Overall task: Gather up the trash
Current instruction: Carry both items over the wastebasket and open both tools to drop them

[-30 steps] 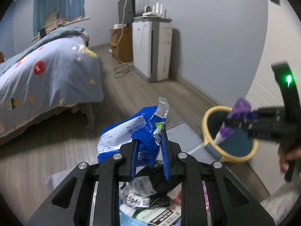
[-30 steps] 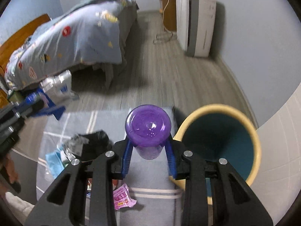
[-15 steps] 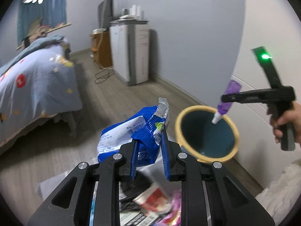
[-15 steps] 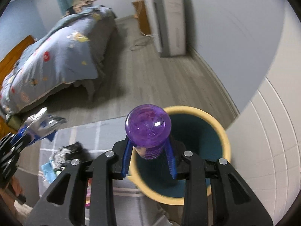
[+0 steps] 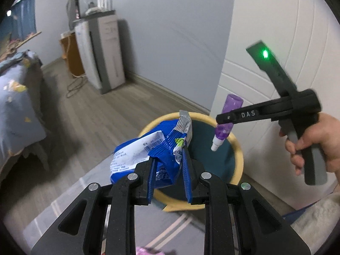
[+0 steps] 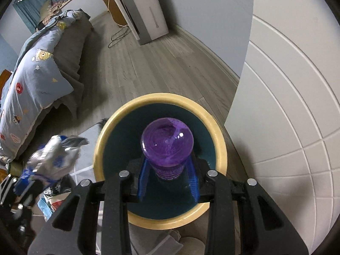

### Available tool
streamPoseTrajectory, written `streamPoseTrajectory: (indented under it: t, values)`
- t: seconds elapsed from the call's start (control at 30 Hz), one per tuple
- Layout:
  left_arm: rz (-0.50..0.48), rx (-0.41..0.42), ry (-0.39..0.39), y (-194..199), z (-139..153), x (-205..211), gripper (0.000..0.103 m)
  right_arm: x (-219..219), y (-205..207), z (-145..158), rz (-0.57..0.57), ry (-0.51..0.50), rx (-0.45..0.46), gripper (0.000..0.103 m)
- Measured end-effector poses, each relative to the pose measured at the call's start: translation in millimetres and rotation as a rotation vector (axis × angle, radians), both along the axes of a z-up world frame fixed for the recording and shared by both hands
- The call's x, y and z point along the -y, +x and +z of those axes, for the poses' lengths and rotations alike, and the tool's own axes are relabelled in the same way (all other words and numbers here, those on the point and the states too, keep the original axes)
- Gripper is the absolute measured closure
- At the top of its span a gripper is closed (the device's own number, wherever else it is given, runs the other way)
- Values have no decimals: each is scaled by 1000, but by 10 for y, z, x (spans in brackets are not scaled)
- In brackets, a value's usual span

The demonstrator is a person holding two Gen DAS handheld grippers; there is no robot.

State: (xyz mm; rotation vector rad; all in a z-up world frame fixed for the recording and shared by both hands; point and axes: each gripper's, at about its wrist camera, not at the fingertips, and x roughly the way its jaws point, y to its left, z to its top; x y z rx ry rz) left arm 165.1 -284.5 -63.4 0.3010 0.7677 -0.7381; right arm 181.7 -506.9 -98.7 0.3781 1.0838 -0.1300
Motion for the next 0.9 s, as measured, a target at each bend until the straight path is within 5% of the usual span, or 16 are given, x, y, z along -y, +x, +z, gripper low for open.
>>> streamPoseTrajectory:
  t: [0.33, 0.53, 0.77, 0.9]
  values:
    - [-42, 2, 48, -26, -363, 468, 78, 101, 0, -69, -33, 34, 7, 71]
    - [-31, 19, 51, -47, -418, 495, 47, 144, -9, -111, -34, 56, 4, 71]
    - [26, -5, 37, 31, -464, 346, 41, -33, 97, -282, 32, 53, -47, 70]
    - [46, -14, 38, 78, -464, 223, 41, -99, 130, -331, 42, 45, -67, 43]
